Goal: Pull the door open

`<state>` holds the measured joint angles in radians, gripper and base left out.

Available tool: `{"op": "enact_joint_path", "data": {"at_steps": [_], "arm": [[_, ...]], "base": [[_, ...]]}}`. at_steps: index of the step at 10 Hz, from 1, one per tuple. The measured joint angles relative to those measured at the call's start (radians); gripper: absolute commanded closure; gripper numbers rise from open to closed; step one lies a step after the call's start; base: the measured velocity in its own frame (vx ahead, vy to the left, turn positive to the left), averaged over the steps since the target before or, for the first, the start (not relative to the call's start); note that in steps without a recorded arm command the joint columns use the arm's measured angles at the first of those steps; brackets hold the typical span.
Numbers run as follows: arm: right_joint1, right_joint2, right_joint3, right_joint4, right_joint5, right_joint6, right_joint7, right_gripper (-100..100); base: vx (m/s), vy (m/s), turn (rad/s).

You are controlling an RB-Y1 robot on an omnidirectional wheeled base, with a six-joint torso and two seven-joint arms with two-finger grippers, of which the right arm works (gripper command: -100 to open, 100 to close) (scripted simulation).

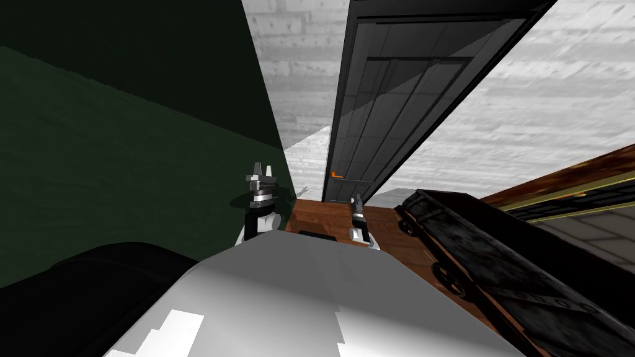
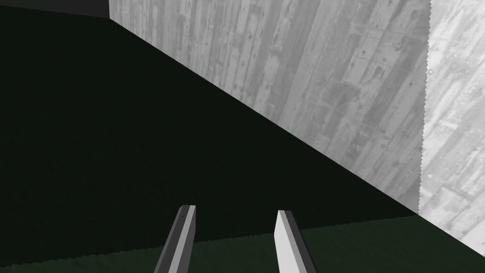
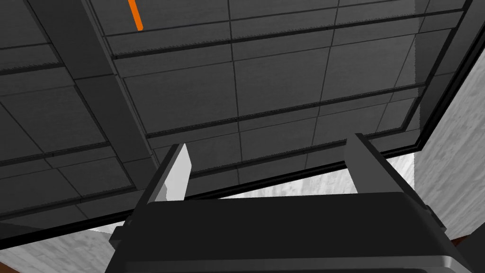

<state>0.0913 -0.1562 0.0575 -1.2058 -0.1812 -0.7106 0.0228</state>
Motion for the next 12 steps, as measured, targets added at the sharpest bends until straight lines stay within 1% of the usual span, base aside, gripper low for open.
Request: {"op": "enact_joint_path", "data": {"at_steps": [2, 4, 5, 7, 9, 10, 12], "arm": [[-0.021, -0.008, 0.003, 0.06, -0.006, -0.014, -0.009, -100], [-0.047, -0.008, 0.005, 0.121, -0.011, -0.025, -0.013, -100], [-0.055, -0.014, 0.007, 0.143, -0.015, -0.029, -0.018, -100], [-0.07, -0.015, 0.01, 0.185, -0.019, -0.035, -0.022, -100], [-0.087, -0.024, 0.013, 0.236, -0.025, -0.048, -0.033, -100], [-0.099, -0.024, 0.014, 0.268, -0.027, -0.056, -0.035, -100], [-0.117, -0.03, 0.016, 0.313, -0.033, -0.064, -0.043, -100]], "base": [[0.104, 0.033, 0.056], [0.115, 0.037, 0.057], [0.117, 0.037, 0.058], [0.115, 0.023, 0.055], [0.097, 0.029, 0.048], [0.091, 0.02, 0.062], [0.101, 0.026, 0.045]]}}
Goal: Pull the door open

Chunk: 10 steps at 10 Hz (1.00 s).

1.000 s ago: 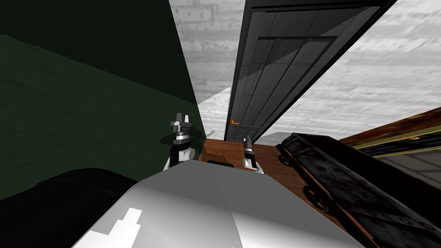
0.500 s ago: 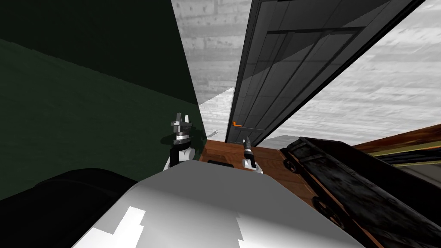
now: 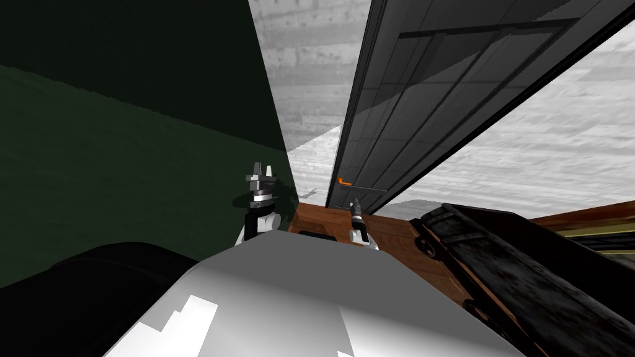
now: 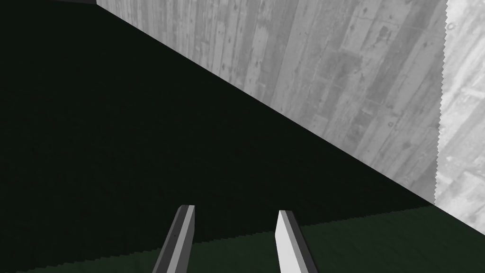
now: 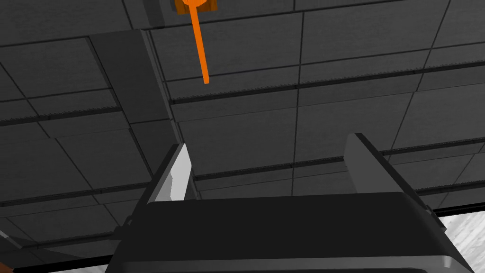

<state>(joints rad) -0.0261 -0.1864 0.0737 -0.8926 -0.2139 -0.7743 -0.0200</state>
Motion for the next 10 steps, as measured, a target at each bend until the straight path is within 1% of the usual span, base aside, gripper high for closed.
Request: {"op": "enact_joint_path", "data": {"at_steps": [2, 3, 5, 6, 9, 10], "arm": [[-0.016, -0.002, 0.002, 0.04, -0.004, -0.007, -0.004, -100], [-0.029, -0.004, 0.003, 0.071, -0.007, -0.015, -0.008, -100], [-0.041, -0.005, 0.005, 0.102, -0.011, -0.018, -0.01, -100], [-0.049, -0.01, 0.006, 0.122, -0.013, -0.022, -0.015, -100], [-0.073, -0.015, 0.008, 0.182, -0.019, -0.036, -0.024, -100], [-0.084, -0.015, 0.009, 0.21, -0.021, -0.043, -0.026, -100]], "base": [[0.104, 0.035, 0.042], [0.104, 0.027, 0.049], [0.098, 0.013, 0.042], [0.088, 0.011, 0.033], [0.086, 0.009, 0.044], [0.126, 0.014, 0.045]]}}
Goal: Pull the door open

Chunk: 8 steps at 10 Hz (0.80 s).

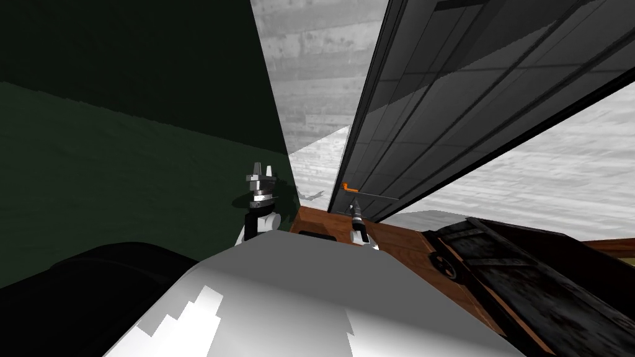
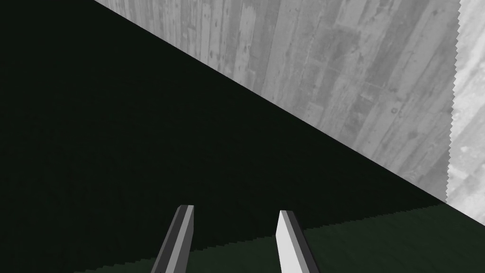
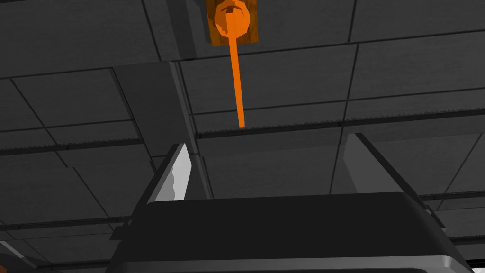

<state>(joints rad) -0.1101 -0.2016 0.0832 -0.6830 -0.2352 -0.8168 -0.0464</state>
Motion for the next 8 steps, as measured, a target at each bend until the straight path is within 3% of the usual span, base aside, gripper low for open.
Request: {"op": "enact_joint_path", "data": {"at_steps": [5, 8], "arm": [[-0.031, -0.007, 0.004, 0.078, -0.009, -0.012, -0.011, -100], [-0.032, -0.009, -0.001, 0.082, -0.011, -0.013, -0.011, -100]], "base": [[0.076, 0.006, 0.026], [0.155, -0.027, 0.036]]}}
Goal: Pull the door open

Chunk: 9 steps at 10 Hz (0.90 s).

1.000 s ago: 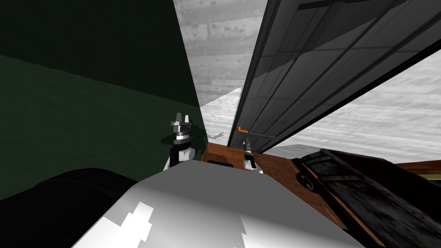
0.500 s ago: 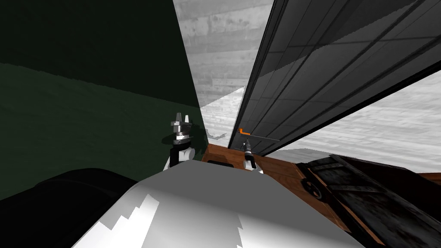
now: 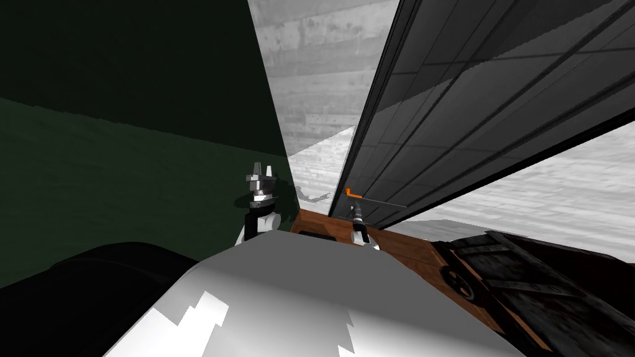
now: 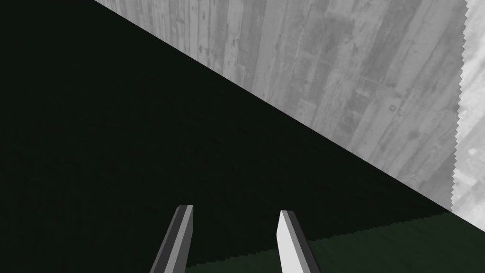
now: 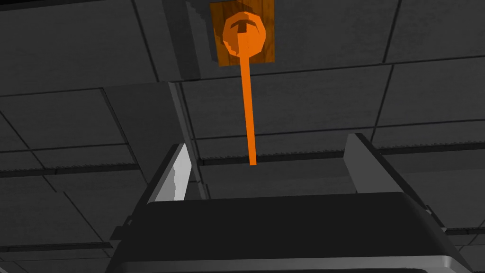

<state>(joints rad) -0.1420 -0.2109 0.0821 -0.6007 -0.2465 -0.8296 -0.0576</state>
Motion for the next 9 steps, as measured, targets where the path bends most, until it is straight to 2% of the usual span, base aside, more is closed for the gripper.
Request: {"op": "enact_joint_path", "data": {"at_steps": [6, 7, 8, 9], "arm": [[-0.009, -0.008, -0.022, 0.032, -0.008, -0.014, -0.004, -100], [-0.012, -0.009, -0.024, 0.038, -0.008, -0.016, -0.005, -100], [-0.013, -0.01, -0.024, 0.039, -0.008, -0.017, -0.005, 100], [-0.012, -0.009, -0.024, 0.038, -0.008, -0.017, -0.005, 100]], "base": [[0.184, -0.015, 0.054], [0.075, 0.007, 0.006], [-0.011, -0.003, -0.004], [-0.029, -0.004, -0.01]]}}
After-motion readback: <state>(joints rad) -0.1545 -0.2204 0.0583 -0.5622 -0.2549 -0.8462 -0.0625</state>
